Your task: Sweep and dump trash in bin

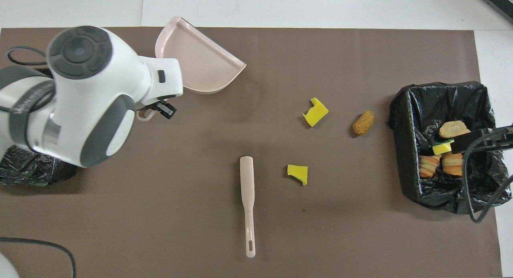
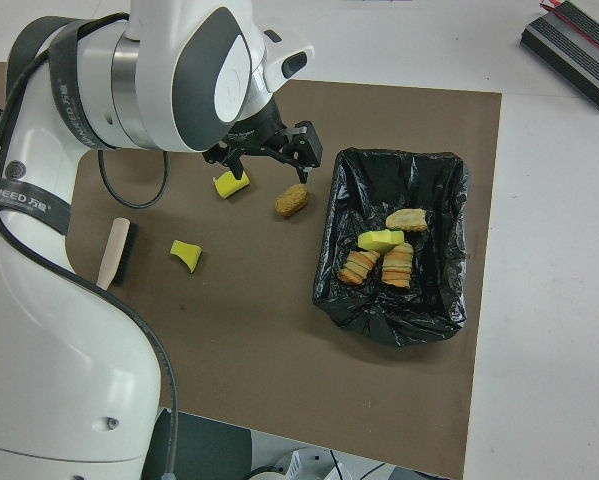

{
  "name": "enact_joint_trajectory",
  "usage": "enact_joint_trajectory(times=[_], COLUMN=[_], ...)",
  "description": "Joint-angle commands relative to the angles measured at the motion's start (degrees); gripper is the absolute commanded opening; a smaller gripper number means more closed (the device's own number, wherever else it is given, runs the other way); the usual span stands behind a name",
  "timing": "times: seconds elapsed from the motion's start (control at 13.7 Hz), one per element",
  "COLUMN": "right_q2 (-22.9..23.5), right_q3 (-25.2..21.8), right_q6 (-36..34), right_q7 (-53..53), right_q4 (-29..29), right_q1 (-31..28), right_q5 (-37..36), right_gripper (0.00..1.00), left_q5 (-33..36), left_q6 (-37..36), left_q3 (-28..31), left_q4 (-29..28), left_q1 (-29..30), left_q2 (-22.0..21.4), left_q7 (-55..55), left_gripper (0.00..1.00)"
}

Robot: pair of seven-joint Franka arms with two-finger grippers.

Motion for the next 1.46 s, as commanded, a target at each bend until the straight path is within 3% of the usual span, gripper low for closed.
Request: enact_joint_trajectory(times=[0.0, 0.22, 0.51, 0.95, 1.39], right_q2=[-1.03, -1.03, -1.03, -0.94, -2.96], right_q3=[0.25, 0.25, 0.25, 0.25, 2.18], right_q6=[-0.88, -0.88, -0.8, -0.01, 13.15], right_q7=[-1.13, -1.13, -1.05, -1.39, 9.21], right_q4=[-0.86, -0.86, -0.86, -0.94, -13.84], right_q1=[-0.35, -0.35, -0.35, -0.44, 10.78], right_q5=[0.92, 0.92, 0.92, 0.92, 4.44], right_gripper=[1.0, 1.0, 1.0, 1.0, 1.0], left_q5=[-2.45, -4.74, -4.74, -4.22, -4.22], left_q6=[-3.27, -3.28, -1.0, 2.51, 5.95], left_q3=[-0.72, -0.63, -0.55, -0.55, -0.72], left_q4=[-2.28, -5.7, -11.41, -16.08, -18.1], left_q1=[6.05, 13.44, 15.57, 14.78, 14.69], left_q2=[-2.11, -3.87, -6.33, -7.74, -7.48], left_q7=[14.51, 34.11, 47.96, 52.11, 51.93], left_gripper=[0.0, 0.0, 0.0, 0.0, 0.0])
